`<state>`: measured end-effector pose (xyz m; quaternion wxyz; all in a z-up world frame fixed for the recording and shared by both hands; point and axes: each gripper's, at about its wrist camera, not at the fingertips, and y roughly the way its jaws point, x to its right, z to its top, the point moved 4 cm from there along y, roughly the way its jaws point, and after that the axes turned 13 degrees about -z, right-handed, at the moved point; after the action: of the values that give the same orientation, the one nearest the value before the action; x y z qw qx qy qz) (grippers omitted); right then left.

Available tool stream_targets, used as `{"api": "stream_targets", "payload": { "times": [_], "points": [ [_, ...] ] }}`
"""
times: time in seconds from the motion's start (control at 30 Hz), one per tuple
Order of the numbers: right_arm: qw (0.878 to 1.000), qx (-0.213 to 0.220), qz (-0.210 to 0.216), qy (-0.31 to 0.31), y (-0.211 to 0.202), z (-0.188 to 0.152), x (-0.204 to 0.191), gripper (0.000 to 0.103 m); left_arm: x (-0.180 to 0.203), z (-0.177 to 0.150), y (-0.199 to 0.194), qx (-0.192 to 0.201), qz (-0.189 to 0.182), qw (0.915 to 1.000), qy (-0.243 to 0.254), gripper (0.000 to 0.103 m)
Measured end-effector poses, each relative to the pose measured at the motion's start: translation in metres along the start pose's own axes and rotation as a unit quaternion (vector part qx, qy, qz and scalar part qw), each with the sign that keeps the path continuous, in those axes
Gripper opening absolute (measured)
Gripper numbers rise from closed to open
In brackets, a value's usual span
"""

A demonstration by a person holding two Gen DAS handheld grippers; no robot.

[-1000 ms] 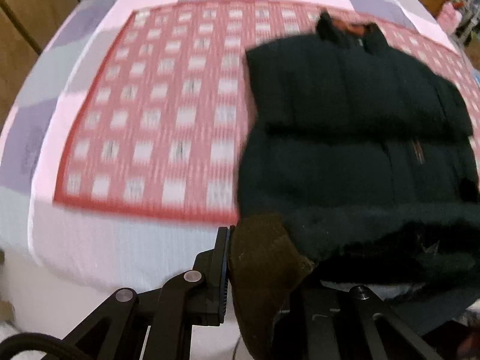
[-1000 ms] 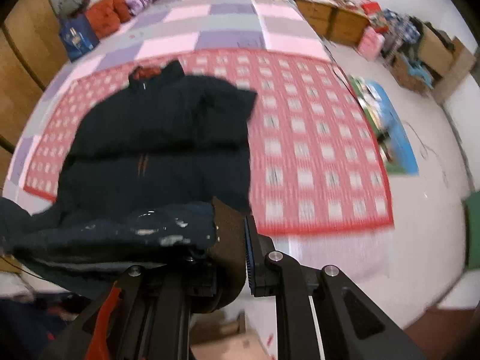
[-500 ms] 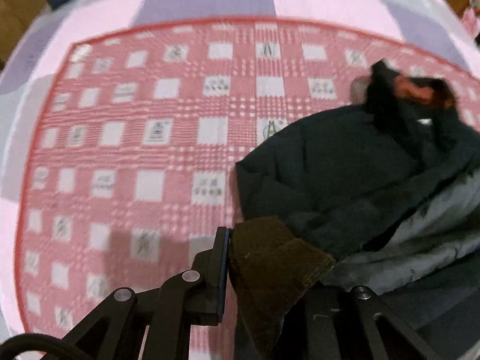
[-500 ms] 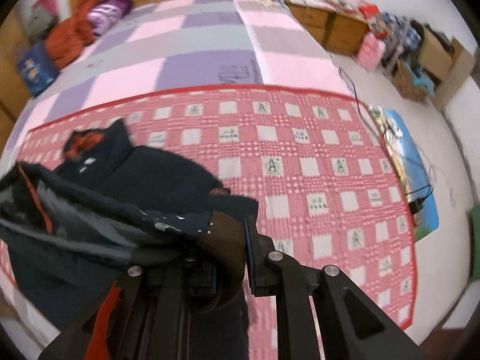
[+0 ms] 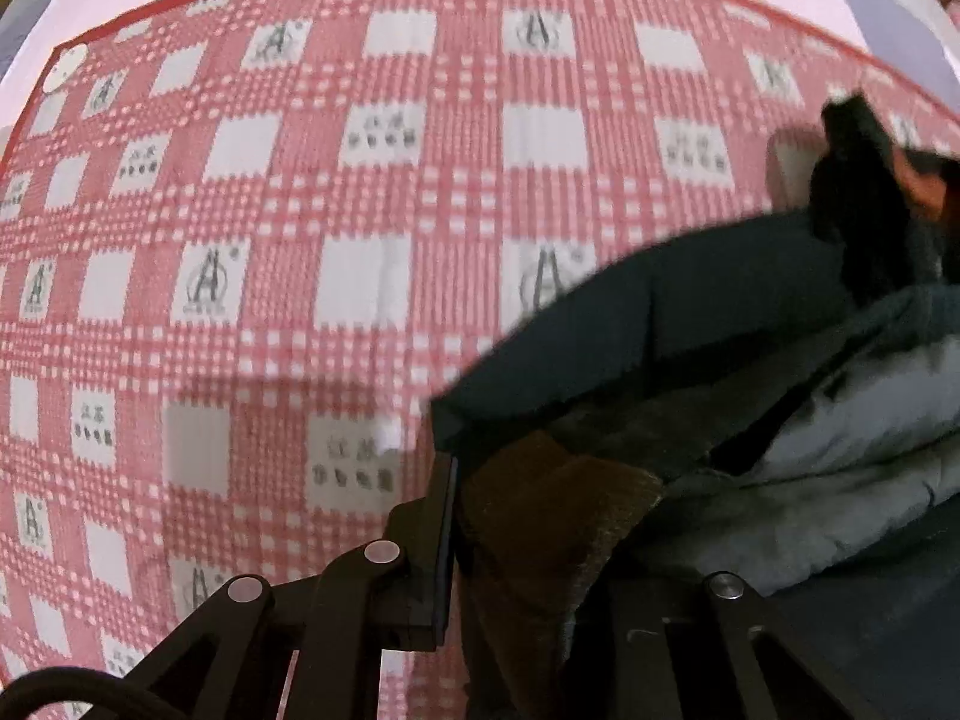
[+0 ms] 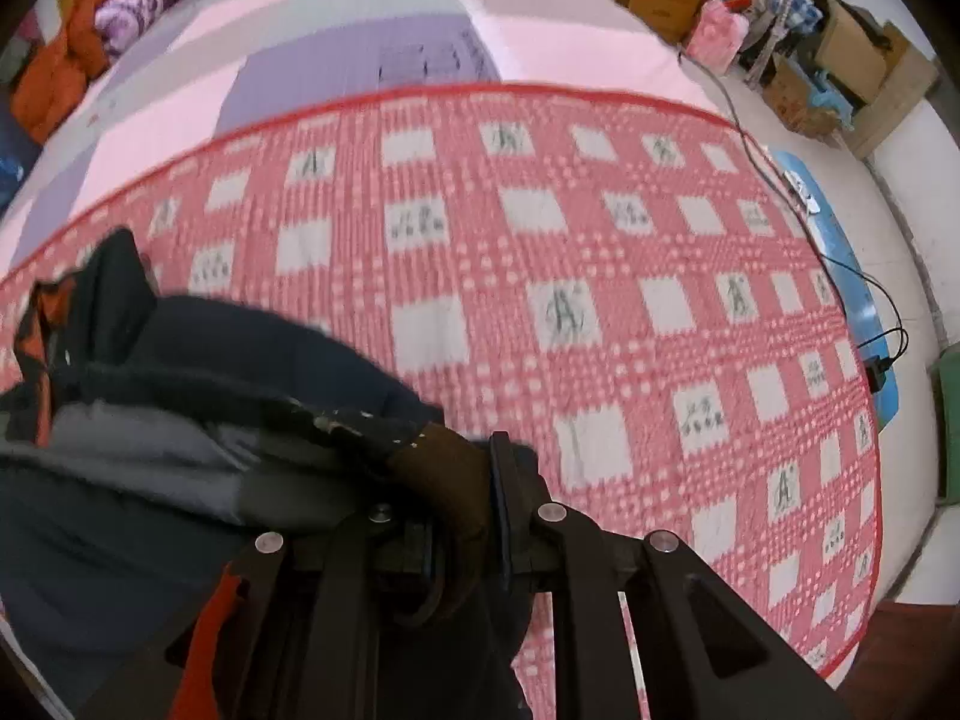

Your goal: Fold large clothes

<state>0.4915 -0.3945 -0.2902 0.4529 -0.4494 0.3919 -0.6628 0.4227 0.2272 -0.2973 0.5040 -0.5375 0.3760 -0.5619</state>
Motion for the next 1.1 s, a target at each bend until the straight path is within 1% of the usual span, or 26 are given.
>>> {"api": "stream_targets", "payload": {
  "times": [0.1, 0.13, 0.2, 0.23, 0.27, 0.3, 0.33, 0.37, 0.4, 0.43, 0.47, 0.5, 0.53, 0.57, 0.6, 0.67, 0.77, 0.8, 0.87, 0.9, 0.93, 0.97, 1.0, 1.03, 1.07, 1.1],
  "points": [
    [1.000, 0.000, -0.005, -0.001, 0.002, 0.007, 0.002, 0.015, 0.004, 0.010, 0.001, 0.003, 0.009, 0.9999, 0.005, 0.020],
    [1.000, 0.000, -0.009, 0.000, 0.003, 0.010, 0.000, 0.015, 0.003, 0.011, 0.005, 0.001, 0.011, 0.9999, -0.002, 0.020],
    [1.000, 0.002, -0.018, 0.006, 0.005, 0.015, -0.002, 0.015, 0.000, 0.008, 0.020, -0.019, 0.017, 0.9996, -0.014, 0.022],
    [1.000, -0.003, -0.021, 0.004, 0.009, 0.015, -0.005, 0.015, 0.001, 0.005, 0.024, -0.023, 0.026, 0.9993, -0.012, 0.024],
    [1.000, -0.008, -0.025, 0.001, 0.012, 0.015, -0.008, 0.015, 0.005, 0.004, 0.025, -0.017, 0.034, 0.9993, -0.001, 0.024],
    [0.999, -0.017, -0.032, -0.008, 0.018, 0.013, -0.012, 0.016, 0.008, 0.003, 0.025, -0.015, 0.043, 0.9989, 0.008, 0.027],
    [0.999, -0.017, -0.036, -0.014, 0.019, 0.013, -0.014, 0.019, 0.011, 0.001, 0.023, -0.012, 0.055, 0.9982, 0.021, 0.036],
    [0.999, -0.015, -0.039, -0.024, 0.019, 0.012, -0.015, 0.019, 0.012, -0.001, 0.019, -0.007, 0.067, 0.9971, 0.034, 0.042],
    [0.998, -0.013, -0.040, -0.036, 0.018, 0.013, -0.016, 0.021, 0.010, -0.002, 0.014, 0.002, 0.081, 0.9958, 0.043, 0.059],
    [0.998, -0.008, -0.044, -0.049, 0.014, 0.013, -0.016, 0.026, 0.007, -0.002, 0.006, 0.012, 0.086, 0.9953, 0.044, 0.079],
    [0.997, -0.004, -0.051, -0.058, 0.012, 0.013, -0.015, 0.038, 0.002, -0.002, -0.005, 0.028, 0.080, 0.9956, 0.039, 0.088],
    [0.996, 0.005, -0.060, -0.072, 0.006, 0.014, -0.012, 0.052, -0.001, -0.002, -0.015, 0.043, 0.069, 0.9962, 0.032, 0.099],
    [0.995, 0.013, -0.061, -0.076, 0.000, 0.015, -0.008, 0.059, -0.005, -0.001, -0.027, 0.061, 0.053, 0.9965, 0.021, 0.102],
    [0.995, 0.018, -0.057, -0.075, -0.005, 0.017, -0.005, 0.074, -0.006, 0.000, -0.037, 0.074, 0.038, 0.9964, 0.013, 0.102],
    [0.996, 0.027, -0.045, -0.074, -0.013, 0.020, 0.001, 0.090, -0.001, 0.000, -0.042, 0.086, 0.033, 0.9957, 0.011, 0.102],
    [0.996, 0.042, -0.024, -0.072, -0.028, 0.025, 0.009, 0.103, 0.003, 0.002, -0.056, 0.107, 0.033, 0.9935, 0.018, 0.102],
    [0.993, 0.087, 0.014, -0.081, -0.066, 0.030, 0.017, 0.103, 0.023, -0.009, -0.073, 0.127, 0.052, 0.9890, 0.056, 0.102],
    [0.989, 0.113, 0.021, -0.088, -0.084, 0.029, 0.018, 0.103, 0.022, -0.009, -0.075, 0.128, 0.059, 0.9875, 0.069, 0.102],
    [0.985, 0.146, 0.023, -0.086, -0.109, 0.024, 0.021, 0.103, 0.042, -0.022, -0.086, 0.141, 0.070, 0.9819, 0.106, 0.102],
    [0.984, 0.157, 0.026, -0.078, -0.121, 0.017, 0.021, 0.103, 0.044, -0.027, -0.091, 0.144, 0.075, 0.9795, 0.120, 0.102],
    [0.984, 0.160, 0.031, -0.075, -0.128, 0.011, 0.020, 0.103, 0.055, -0.039, -0.095, 0.150, 0.081, 0.9763, 0.133, 0.102],
    [0.983, 0.165, 0.039, -0.076, -0.136, 0.000, 0.018, 0.103, 0.068, -0.053, -0.099, 0.157, 0.081, 0.9734, 0.147, 0.102],
    [0.981, 0.169, 0.046, -0.077, -0.144, -0.020, 0.014, 0.103, 0.073, -0.059, -0.102, 0.160, 0.082, 0.9709, 0.159, 0.103],
    [0.981, 0.167, 0.051, -0.087, -0.146, -0.037, 0.007, 0.103, 0.082, -0.070, -0.103, 0.163, 0.092, 0.9672, 0.172, 0.103],
    [0.980, 0.165, 0.050, -0.100, -0.148, -0.053, -0.002, 0.103, 0.085, -0.077, -0.103, 0.167, 0.100, 0.9644, 0.179, 0.103],
    [0.978, 0.164, 0.035, -0.124, -0.147, -0.078, -0.014, 0.103, 0.086, -0.086, -0.104, 0.172, 0.104, 0.9629, 0.180, 0.103]
  ]
}}
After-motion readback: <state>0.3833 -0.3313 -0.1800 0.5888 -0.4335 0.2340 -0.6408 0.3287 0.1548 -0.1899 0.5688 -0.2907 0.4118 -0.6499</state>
